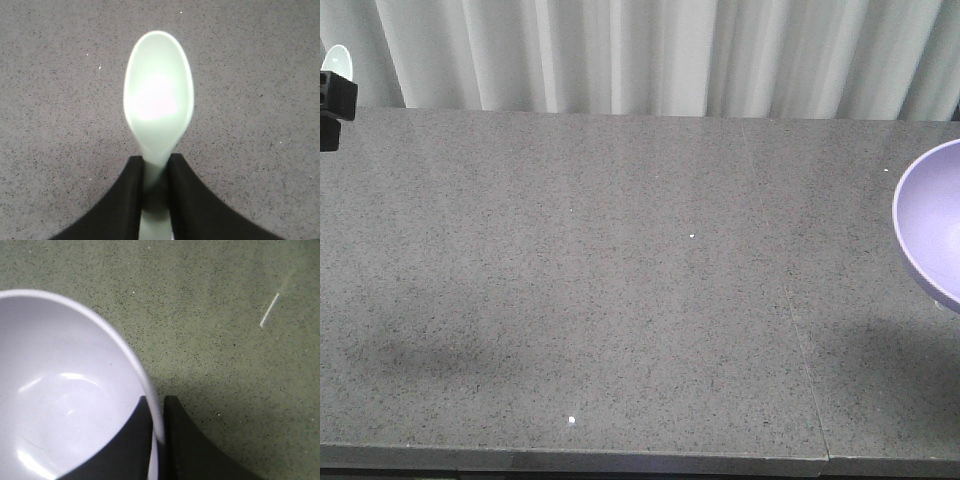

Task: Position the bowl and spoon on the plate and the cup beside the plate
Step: 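Lift the lilac bowl with the right gripper, then drive the base, holding spoon and bowl, toward the plate and cup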

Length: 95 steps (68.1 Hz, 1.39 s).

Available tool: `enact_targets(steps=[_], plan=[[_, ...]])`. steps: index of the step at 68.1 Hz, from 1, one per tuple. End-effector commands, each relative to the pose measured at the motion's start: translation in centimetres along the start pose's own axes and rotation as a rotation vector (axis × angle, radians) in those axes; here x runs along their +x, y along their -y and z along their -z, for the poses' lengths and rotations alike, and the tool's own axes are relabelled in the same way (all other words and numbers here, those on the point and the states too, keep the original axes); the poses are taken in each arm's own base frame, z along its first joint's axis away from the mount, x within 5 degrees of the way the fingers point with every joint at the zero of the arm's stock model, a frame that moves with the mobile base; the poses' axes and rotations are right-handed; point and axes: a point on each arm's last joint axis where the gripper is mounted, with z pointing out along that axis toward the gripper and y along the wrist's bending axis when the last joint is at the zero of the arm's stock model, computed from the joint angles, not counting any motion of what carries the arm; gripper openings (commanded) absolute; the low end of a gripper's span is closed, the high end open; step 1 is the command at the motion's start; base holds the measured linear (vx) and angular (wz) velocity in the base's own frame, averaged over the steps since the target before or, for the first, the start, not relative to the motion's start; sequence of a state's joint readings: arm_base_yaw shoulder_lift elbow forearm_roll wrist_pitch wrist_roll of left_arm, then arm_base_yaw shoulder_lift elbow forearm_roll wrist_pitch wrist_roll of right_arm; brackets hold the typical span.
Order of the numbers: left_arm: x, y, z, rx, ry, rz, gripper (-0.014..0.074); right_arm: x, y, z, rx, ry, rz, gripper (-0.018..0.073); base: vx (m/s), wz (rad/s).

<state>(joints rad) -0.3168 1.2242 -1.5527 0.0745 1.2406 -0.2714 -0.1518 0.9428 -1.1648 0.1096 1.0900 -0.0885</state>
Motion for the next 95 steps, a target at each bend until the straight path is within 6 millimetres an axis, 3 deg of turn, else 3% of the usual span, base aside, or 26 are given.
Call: enact_targets(steps=[1,95], plan=[[-0.54,0.23,1.41,0.032,0.089,0.003,-0.0006,-0.82,0.0,0.75,0.007,0.082,0.009,-0.0011,0.0,0.0],[-0.54,0.23,1.41,0.032,0.089,0.003,-0.0006,-0.79,0.01,0.75,0.007,0.079,0.01,-0.0011,-0.01,-0.09]])
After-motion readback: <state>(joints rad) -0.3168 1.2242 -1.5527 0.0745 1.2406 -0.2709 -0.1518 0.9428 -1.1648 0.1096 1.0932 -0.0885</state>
